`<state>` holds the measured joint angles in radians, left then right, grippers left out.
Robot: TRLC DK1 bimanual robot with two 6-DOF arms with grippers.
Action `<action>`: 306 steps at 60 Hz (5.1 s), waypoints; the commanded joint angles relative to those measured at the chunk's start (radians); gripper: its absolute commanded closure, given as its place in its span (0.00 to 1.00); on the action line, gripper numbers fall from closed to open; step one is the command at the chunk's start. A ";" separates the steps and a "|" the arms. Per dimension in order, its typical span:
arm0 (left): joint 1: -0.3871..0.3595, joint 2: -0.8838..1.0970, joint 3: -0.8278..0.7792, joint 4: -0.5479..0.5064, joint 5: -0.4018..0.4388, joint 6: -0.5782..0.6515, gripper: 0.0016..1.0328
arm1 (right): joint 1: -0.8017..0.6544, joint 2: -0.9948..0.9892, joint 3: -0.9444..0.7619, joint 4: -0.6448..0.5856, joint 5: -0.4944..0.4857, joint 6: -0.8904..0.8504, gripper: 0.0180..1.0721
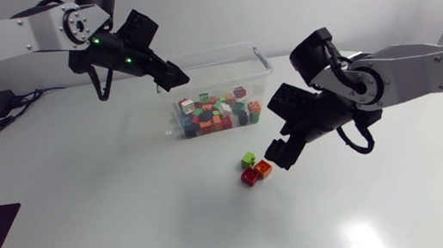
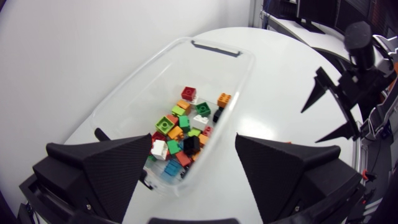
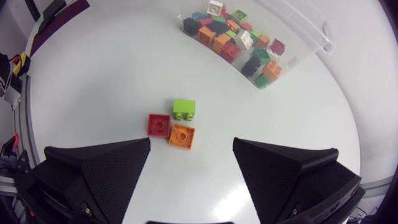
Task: Place the duplo bricks in the container
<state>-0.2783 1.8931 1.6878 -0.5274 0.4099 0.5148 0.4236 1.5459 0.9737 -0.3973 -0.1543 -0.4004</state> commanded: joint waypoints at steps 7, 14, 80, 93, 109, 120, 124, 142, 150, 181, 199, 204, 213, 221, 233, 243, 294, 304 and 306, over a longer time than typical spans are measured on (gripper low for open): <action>-0.101 -0.207 -0.203 -0.074 -0.045 0.071 0.10 | 0.043 0.088 -0.038 0.054 0.045 0.026 0.10; -0.159 -0.236 -0.292 -0.115 -0.085 0.082 0.10 | 0.053 0.163 -0.023 0.081 0.065 0.041 0.11; -0.414 0.184 -0.254 0.006 -0.181 -0.087 0.11 | -0.074 0.210 0.106 0.061 0.121 0.060 0.70; -0.429 0.251 -0.183 0.004 -0.186 -0.183 0.12 | -0.140 0.115 0.114 0.026 0.094 0.058 0.70; -0.460 0.291 -0.125 -0.010 -0.284 -0.335 0.19 | -0.158 0.065 0.112 0.008 0.085 0.058 0.70; -0.467 0.327 -0.092 -0.066 -0.339 -0.392 0.42 | -0.160 0.045 0.117 -0.002 0.085 0.061 0.70; -0.472 0.327 -0.097 -0.079 -0.344 -0.397 0.50 | -0.163 0.039 0.126 -0.005 0.085 0.063 0.70; -0.464 0.235 -0.166 -0.108 -0.341 -0.349 0.62 | -0.161 0.049 0.183 -0.020 0.078 0.071 0.70; -0.446 0.147 -0.235 -0.074 -0.339 -0.306 0.62 | -0.155 0.059 0.212 -0.021 0.075 0.075 0.70; -0.449 0.152 -0.281 -0.014 -0.313 -0.311 0.20 | -0.140 0.051 0.237 -0.020 0.068 0.097 0.69; -0.447 0.261 -0.188 -0.010 -0.316 -0.354 0.23 | -0.152 0.019 0.212 -0.018 0.058 0.094 0.70; -0.444 0.274 -0.180 0.003 -0.318 -0.364 0.40 | -0.151 0.022 0.229 -0.015 0.056 0.098 0.70; -0.446 0.288 -0.178 0.023 -0.322 -0.369 0.62 | -0.144 0.052 0.299 -0.015 0.052 0.110 0.70; -0.447 0.290 -0.183 0.023 -0.322 -0.361 0.65 | -0.140 0.086 0.372 -0.005 0.038 0.132 0.69; -0.450 0.242 -0.226 0.027 -0.319 -0.329 0.70 | -0.132 0.157 0.459 0.081 0.004 0.160 0.69; -0.446 0.161 -0.293 0.023 -0.318 -0.302 0.70 | -0.131 0.246 0.534 0.150 -0.011 0.166 0.66; -0.191 -0.219 -0.232 -0.039 -0.155 -0.151 0.69 | -0.091 0.075 0.284 0.129 -0.054 0.066 0.10; -0.159 -0.150 -0.146 0.026 -0.140 -0.157 0.69 | -0.029 0.031 0.145 0.129 -0.054 0.046 0.10; -0.153 -0.135 -0.129 0.041 -0.140 -0.159 0.69 | -0.016 0.031 0.125 0.129 -0.053 0.046 0.10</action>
<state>-0.4469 1.7046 1.5047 -0.5110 0.2577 0.3447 0.3775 1.5852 1.1660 -0.2581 -0.2058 -0.3367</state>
